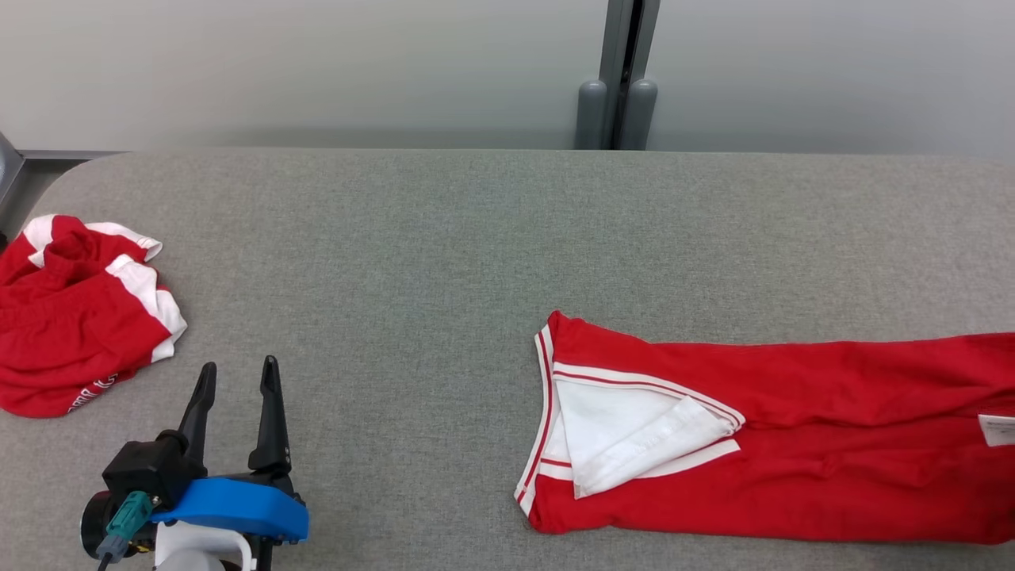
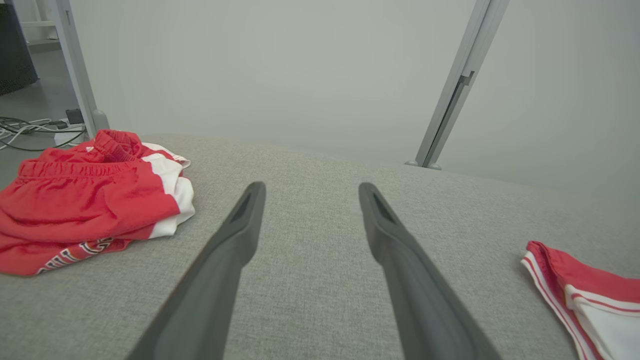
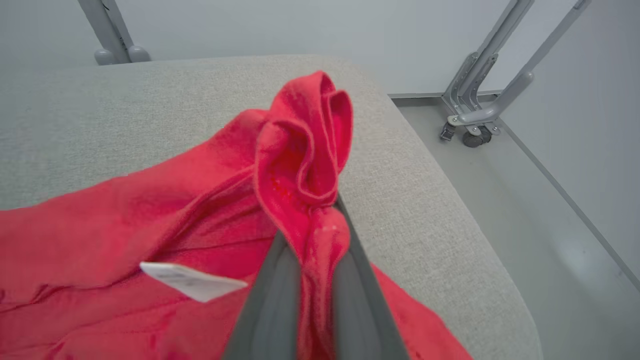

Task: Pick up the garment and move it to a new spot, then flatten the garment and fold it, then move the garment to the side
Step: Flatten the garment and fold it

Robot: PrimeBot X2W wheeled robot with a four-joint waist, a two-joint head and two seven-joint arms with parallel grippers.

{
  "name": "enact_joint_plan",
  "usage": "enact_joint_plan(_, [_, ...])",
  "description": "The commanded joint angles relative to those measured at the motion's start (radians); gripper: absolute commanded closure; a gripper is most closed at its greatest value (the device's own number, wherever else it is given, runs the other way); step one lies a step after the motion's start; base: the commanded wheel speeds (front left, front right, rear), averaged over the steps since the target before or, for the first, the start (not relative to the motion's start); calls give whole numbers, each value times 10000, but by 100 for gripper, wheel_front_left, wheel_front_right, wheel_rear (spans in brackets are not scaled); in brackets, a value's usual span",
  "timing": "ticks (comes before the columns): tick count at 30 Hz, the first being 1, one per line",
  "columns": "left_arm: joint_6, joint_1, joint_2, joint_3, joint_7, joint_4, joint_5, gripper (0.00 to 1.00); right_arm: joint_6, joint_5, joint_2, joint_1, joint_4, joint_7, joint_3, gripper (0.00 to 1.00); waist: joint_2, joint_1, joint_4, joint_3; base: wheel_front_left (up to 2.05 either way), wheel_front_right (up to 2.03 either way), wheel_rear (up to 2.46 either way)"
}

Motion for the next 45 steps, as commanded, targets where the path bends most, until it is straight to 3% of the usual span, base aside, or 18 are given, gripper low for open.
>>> enact_joint_plan(1, [-56, 43, 16, 86, -43, 46, 78, 0, 0, 32, 137, 173, -335, 160, 355, 100, -1, 0, -74, -72, 0, 0, 0])
enact_joint_plan(7, [-97, 40, -24, 122, -43, 100, 181, 0, 0, 418, 497, 326, -871, 402, 2580, 100, -1, 0, -193, -216, 0, 0, 0])
enact_joint_plan(8, [-97, 40, -24, 122, -43, 100, 181, 0, 0, 418, 497, 326, -871, 402, 2580, 100, -1, 0, -193, -216, 0, 0, 0])
enact_joint_plan(9, [-109, 17, -30, 116, -43, 98, 229, 0, 0, 612, 545, 271, -852, 374, 3579, 100, -1, 0, -210, -232, 0, 0, 0])
enact_joint_plan(18, [-185, -190, -72, -6, -43, 182, 273, 0, 0, 1836, 545, -1041, 978, -48, 7612, 100, -1, 0, -77, -163, 0, 0, 0])
enact_joint_plan(21, [-215, -264, -94, -57, -43, 215, 272, 0, 0, 2111, 544, -1667, 1861, -249, 8490, 100, -1, 0, 86, -125, 0, 0, 0])
enact_joint_plan(31, [-281, -369, -146, -160, -43, 379, 227, 0, 0, 2683, 542, -2972, 3990, -826, 9475, 100, -1, 0, 528, -6, 0, 0, 0])
enact_joint_plan(32, [-288, -386, -147, -165, -43, 400, 227, 0, 0, 2748, 545, -3048, 4144, -856, 9545, 0, -1, 0, 555, 3, 0, 0, 0])
enact_joint_plan(36, [-319, -391, -132, -136, -43, 473, 196, 0, 0, 3559, 544, -3214, 4245, -1215, 9831, 0, -1, 0, 581, -20, 0, 0, 0])
enact_joint_plan(41, [-313, -161, -76, 2, -43, 513, 192, 0, 0, 5475, 540, -3061, 3099, -1554, 10361, 0, -1, 0, 411, -234, 0, 0, 0])
enact_joint_plan(45, [-261, 11, -67, 133, -43, 434, 217, 0, 0, 5234, 526, -2717, 1810, -1659, 9932, 0, -1, 0, 185, -439, 0, 0, 0])
